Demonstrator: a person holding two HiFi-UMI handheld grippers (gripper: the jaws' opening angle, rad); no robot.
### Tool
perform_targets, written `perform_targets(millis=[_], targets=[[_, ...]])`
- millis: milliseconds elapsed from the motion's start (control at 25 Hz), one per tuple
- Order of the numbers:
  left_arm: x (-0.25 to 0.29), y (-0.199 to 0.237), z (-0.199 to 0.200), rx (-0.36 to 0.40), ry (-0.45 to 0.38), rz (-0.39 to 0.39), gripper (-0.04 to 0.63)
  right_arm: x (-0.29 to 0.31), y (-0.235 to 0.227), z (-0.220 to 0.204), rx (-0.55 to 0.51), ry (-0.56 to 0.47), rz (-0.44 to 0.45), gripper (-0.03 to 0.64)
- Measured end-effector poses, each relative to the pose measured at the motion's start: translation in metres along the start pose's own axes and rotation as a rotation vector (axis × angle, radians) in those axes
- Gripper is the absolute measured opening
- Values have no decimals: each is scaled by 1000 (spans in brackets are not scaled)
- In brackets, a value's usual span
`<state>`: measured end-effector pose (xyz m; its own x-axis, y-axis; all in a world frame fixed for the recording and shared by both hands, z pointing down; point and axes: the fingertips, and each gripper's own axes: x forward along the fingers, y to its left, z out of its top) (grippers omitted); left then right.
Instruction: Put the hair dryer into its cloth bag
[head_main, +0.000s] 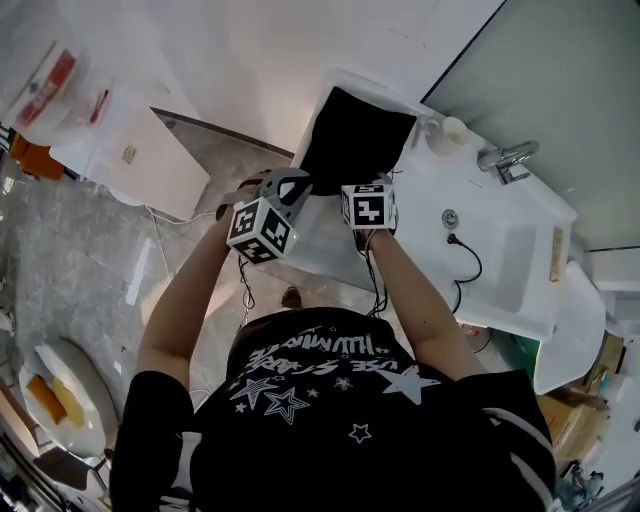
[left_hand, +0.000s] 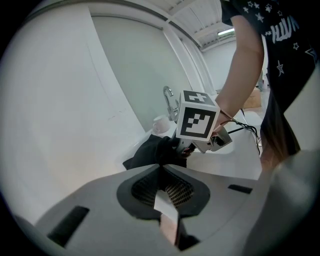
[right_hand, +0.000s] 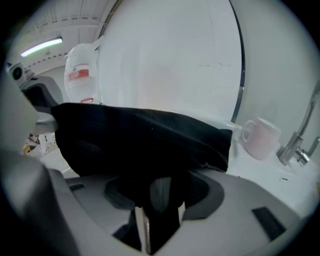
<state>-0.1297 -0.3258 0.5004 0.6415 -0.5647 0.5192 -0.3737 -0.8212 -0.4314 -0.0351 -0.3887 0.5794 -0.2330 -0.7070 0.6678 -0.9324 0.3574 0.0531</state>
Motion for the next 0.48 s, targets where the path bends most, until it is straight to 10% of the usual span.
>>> perform_targets(millis=[480], targets=[[3, 2, -10, -76, 45, 65, 28, -13, 3, -3, 86, -41, 70, 212]])
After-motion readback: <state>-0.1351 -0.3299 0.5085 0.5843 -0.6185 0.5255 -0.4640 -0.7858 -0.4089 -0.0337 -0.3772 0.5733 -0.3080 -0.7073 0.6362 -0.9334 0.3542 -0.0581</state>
